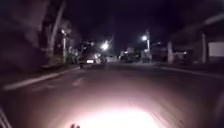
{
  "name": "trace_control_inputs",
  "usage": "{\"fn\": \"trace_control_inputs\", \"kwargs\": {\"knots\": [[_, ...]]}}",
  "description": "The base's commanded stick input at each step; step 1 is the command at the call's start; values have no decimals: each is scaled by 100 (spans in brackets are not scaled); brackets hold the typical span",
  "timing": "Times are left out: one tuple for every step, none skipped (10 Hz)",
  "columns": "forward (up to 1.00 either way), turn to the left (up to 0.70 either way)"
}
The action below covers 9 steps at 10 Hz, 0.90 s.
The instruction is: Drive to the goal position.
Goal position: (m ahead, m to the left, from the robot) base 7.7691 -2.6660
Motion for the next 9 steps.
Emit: {"fn": "trace_control_inputs", "kwargs": {"knots": [[100,-2],[100,0],[100,0],[100,0],[100,0],[100,0],[100,0],[100,0],[100,0]]}}
